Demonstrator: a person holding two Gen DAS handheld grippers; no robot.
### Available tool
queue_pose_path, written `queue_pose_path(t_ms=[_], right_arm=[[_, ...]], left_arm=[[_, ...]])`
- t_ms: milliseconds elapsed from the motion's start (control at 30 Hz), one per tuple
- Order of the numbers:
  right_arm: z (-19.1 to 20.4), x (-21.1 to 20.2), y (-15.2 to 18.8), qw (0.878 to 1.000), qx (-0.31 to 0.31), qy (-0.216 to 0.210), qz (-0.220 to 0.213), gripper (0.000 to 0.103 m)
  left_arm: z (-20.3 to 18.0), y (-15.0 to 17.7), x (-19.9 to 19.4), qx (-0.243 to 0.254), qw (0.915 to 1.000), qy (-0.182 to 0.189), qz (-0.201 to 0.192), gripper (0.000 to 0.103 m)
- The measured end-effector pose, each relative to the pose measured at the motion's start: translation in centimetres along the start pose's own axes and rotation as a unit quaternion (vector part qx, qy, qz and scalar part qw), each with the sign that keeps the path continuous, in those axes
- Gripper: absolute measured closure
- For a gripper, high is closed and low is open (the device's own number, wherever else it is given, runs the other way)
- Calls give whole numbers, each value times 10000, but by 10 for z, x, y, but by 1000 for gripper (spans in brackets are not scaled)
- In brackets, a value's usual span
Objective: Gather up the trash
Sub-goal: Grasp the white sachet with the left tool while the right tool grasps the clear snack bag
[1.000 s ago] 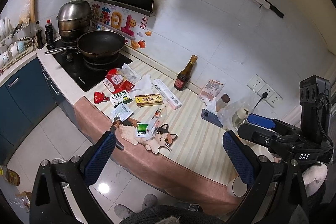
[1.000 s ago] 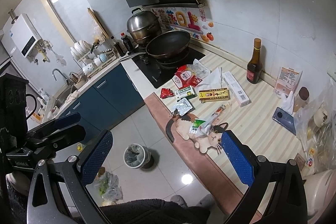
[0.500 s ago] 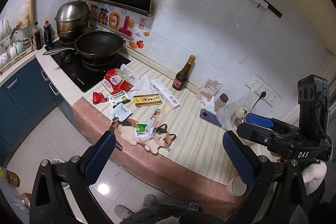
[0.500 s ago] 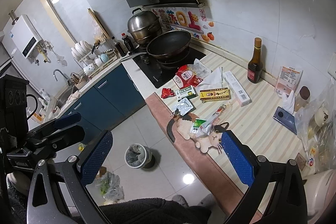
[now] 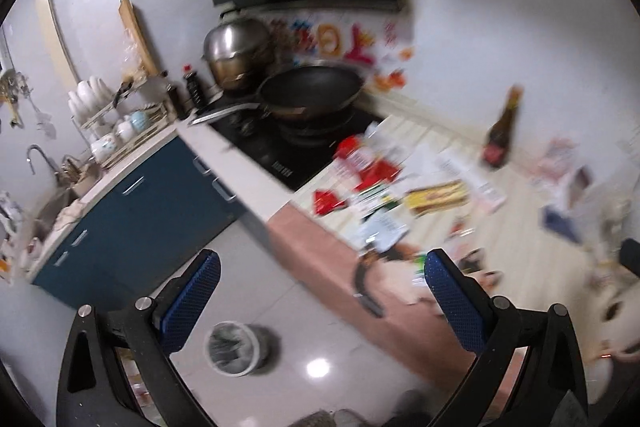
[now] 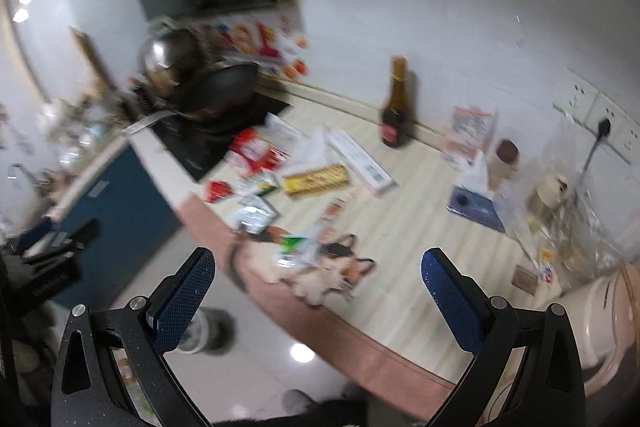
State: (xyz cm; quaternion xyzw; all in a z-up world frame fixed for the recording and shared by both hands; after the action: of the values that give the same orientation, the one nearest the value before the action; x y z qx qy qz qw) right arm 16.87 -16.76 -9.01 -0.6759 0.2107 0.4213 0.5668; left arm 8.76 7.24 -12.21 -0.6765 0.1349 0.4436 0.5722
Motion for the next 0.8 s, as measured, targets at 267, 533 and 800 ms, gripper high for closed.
queue_pose_path(t_ms=[267,533,800], right_arm=[[-9,195,33,9832,1099,-82,1452,0],[14,367,29,9669,841,65,2407,7],[25,409,17,9709,223,447,2342,92]], left_arm=[[17,55,145,-133,9870,-629,1474,0],[-15,55,240,550,9695,-541,2325,0],[-79,30,311,1662,9518,376,2551,1]])
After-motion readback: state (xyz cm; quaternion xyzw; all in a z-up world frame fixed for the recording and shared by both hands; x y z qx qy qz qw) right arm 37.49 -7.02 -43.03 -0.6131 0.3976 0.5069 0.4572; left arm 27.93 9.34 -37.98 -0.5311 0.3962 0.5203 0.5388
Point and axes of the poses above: each gripper's, at about its wrist camera, not at the fingertips, and x roughly the way its jaws point, z to its left, y to its underside, the point moved 5 cm from there along x, roughly the way its jaws point, and after that the axes turned 7 degrees about y, right-handed, at the moved point
